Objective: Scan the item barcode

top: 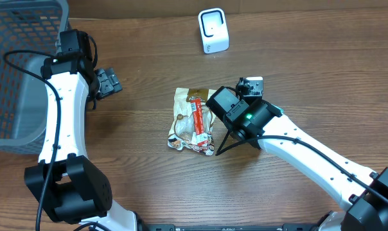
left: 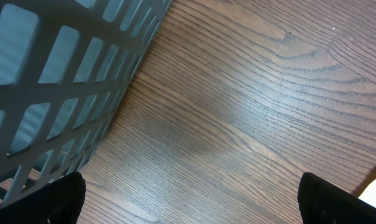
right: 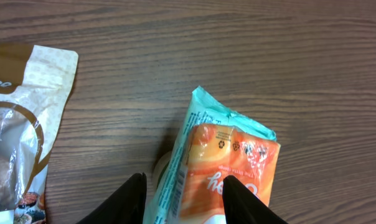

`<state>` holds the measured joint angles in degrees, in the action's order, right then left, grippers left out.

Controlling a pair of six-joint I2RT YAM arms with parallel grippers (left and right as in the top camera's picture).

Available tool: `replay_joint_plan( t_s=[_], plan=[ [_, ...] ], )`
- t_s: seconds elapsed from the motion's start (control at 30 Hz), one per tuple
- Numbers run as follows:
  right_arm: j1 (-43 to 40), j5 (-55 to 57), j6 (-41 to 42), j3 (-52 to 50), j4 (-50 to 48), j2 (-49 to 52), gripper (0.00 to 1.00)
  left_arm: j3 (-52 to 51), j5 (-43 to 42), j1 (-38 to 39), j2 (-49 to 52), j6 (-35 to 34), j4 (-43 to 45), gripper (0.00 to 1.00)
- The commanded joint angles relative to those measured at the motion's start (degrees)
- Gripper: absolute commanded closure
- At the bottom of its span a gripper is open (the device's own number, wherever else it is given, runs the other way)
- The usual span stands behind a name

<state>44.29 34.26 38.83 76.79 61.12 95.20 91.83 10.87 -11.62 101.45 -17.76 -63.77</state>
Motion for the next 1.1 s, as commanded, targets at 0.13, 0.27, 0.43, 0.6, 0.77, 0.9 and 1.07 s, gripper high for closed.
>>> replay_joint_plan(
  t_s=[0.13, 0.27, 0.43, 0.6, 0.77, 0.9, 1.07],
  plan=[
    [0.0, -0.87, 0.42, -2.86, -1.46, -0.52, 0.6, 0.9, -0.39, 0.07, -1.49, 1.05, -0.07, 0.0],
    [0.0, -0.85, 0.42, -4.79, -1.73, -0.5, 0.6, 0.9, -0.39, 0.07, -1.49, 1.05, -0.07, 0.0],
    [0.0, 0.92, 0.42, -6.25, -2.97, -0.5, 0.6, 0.9, -0.39, 0.07, -1.49, 1.05, -0.09, 0.0],
    [0.0, 1.03, 0.44, -6.34, -2.99, -0.5, 0.63, 0.9, -0.39, 0.07, -1.49, 1.05, -0.07, 0.0],
    [0.0, 0.13, 0.46, -6.34, -2.99, -0.5, 0.72, 0.9, -0.39, 0.07, -1.49, 1.05, -0.07, 0.0],
    [0.0, -0.02, 0.42, -6.34, -2.93, -0.5, 0.84, 0.9, -0.39, 0.07, -1.49, 1.05, -0.07, 0.0],
    [0.0, 0.72, 0.42, -6.03, -2.95, -0.7, 0.96, 0.9, -0.39, 0.07, -1.49, 1.05, -0.07, 0.0]
  ],
)
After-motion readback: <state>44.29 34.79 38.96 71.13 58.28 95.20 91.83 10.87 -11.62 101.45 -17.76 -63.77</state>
